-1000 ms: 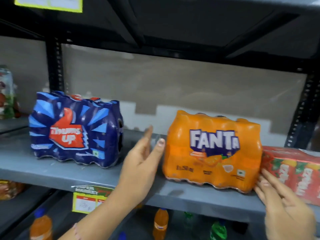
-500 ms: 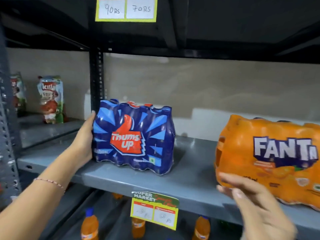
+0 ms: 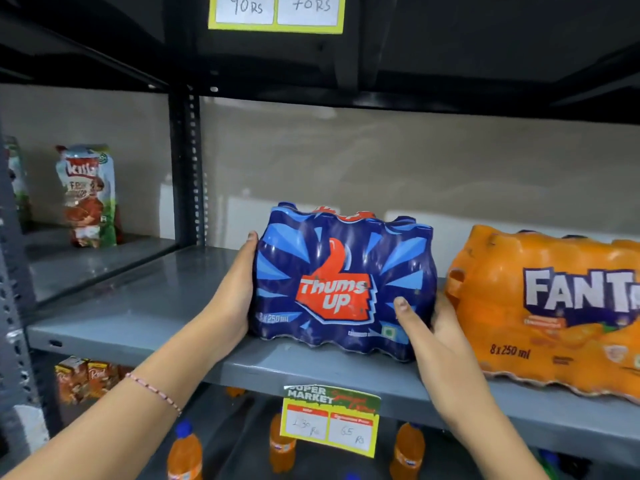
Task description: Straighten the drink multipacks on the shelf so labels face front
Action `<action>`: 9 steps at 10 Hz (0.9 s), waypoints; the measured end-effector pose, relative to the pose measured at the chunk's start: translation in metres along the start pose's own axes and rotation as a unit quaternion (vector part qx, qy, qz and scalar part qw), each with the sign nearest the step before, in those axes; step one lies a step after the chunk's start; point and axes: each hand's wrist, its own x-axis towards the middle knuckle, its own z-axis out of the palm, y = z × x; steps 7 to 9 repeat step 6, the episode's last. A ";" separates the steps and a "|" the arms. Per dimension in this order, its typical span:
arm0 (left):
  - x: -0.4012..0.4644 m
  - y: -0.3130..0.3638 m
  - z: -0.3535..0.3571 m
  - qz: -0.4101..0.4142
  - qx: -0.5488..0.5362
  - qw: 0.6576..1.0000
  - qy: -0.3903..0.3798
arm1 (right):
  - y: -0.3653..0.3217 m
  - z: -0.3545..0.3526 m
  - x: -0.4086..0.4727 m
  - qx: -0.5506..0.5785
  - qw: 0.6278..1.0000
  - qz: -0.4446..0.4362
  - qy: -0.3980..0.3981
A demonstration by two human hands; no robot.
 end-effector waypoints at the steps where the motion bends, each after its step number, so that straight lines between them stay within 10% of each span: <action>1: 0.001 -0.002 0.002 0.000 -0.001 1.000 -0.020 | 0.006 0.000 0.001 0.001 1.000 -0.011 0.014; 4: -0.017 -0.005 0.003 0.137 0.118 0.982 0.061 | 0.017 0.001 -0.006 0.011 0.997 -0.065 0.032; 6: -0.052 -0.007 0.024 0.397 0.340 0.850 0.068 | 0.009 -0.007 -0.034 -0.078 0.968 -0.226 0.075; 9: -0.052 -0.007 0.024 0.397 0.340 0.850 0.068 | 0.009 -0.007 -0.034 -0.078 0.968 -0.226 0.075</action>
